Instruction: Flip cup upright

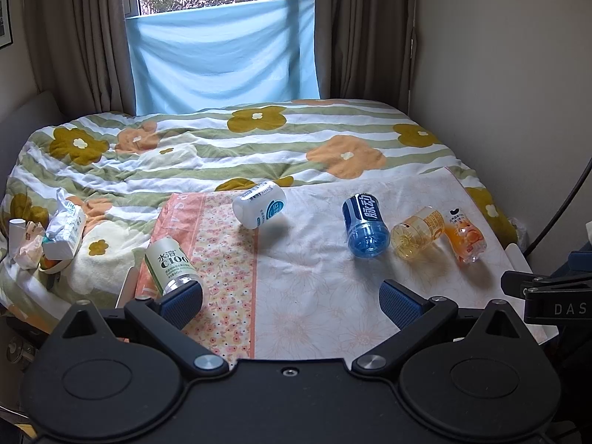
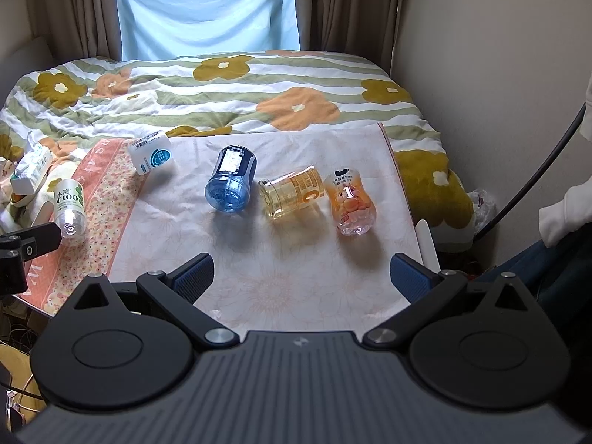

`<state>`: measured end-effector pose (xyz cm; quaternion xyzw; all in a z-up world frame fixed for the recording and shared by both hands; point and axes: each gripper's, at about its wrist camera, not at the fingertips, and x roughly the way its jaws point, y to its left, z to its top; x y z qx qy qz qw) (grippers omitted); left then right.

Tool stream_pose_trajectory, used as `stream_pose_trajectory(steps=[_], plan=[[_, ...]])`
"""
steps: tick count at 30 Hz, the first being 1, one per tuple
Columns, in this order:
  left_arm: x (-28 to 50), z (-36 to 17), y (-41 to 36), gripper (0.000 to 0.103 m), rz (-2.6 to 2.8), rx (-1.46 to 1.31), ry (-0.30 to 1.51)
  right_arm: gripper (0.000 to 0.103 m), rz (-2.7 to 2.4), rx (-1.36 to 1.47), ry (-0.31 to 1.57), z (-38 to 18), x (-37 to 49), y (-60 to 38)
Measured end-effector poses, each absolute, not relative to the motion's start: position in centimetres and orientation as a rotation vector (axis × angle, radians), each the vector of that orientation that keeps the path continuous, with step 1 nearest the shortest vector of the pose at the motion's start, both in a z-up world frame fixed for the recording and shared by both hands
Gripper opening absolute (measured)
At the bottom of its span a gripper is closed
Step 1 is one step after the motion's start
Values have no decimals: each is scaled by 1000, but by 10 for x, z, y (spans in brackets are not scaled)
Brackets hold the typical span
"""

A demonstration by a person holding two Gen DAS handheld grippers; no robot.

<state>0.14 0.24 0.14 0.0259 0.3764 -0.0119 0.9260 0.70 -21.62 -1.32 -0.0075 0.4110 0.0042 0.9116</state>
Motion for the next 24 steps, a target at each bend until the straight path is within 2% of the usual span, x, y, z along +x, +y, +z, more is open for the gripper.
stream_pose_trajectory(steps=[24], plan=[[-3, 4, 2, 103, -12, 54, 772, 103, 11, -15, 845, -12, 7, -218]])
